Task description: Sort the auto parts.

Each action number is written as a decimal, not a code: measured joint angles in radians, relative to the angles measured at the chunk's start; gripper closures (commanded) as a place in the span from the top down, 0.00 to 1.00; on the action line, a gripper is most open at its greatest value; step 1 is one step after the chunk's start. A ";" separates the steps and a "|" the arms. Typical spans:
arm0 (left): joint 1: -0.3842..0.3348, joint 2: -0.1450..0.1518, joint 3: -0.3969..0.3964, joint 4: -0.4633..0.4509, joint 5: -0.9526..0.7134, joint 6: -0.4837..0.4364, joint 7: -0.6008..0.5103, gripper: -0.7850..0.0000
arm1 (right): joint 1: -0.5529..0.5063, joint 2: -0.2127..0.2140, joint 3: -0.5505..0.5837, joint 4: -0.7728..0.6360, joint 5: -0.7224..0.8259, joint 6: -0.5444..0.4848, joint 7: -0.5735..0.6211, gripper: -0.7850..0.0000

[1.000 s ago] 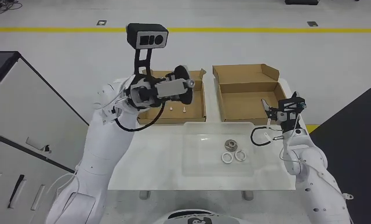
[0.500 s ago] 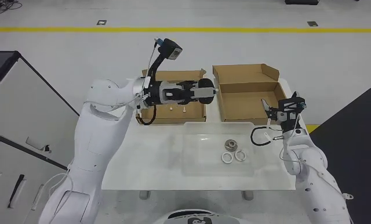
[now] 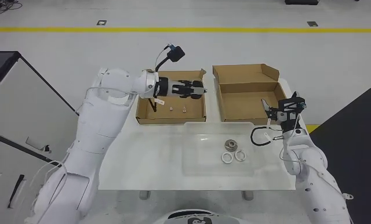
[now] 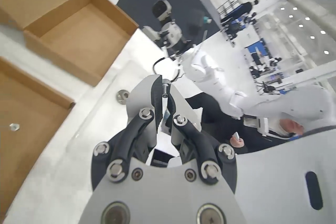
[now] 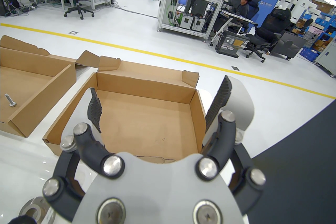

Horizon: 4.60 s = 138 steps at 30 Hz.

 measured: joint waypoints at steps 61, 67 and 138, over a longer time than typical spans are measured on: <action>-0.382 -0.222 0.481 1.077 0.648 0.119 0.299 0.00 | 0.000 0.000 0.000 0.000 0.000 0.000 0.000 1.00; -0.392 -0.249 0.492 1.134 0.651 0.112 0.312 0.00 | 0.000 0.000 0.000 0.000 0.000 0.000 0.000 1.00; 0.416 0.262 -0.226 -0.344 -0.221 -0.293 -0.055 1.00 | 0.000 0.000 0.000 0.000 0.000 0.000 0.000 1.00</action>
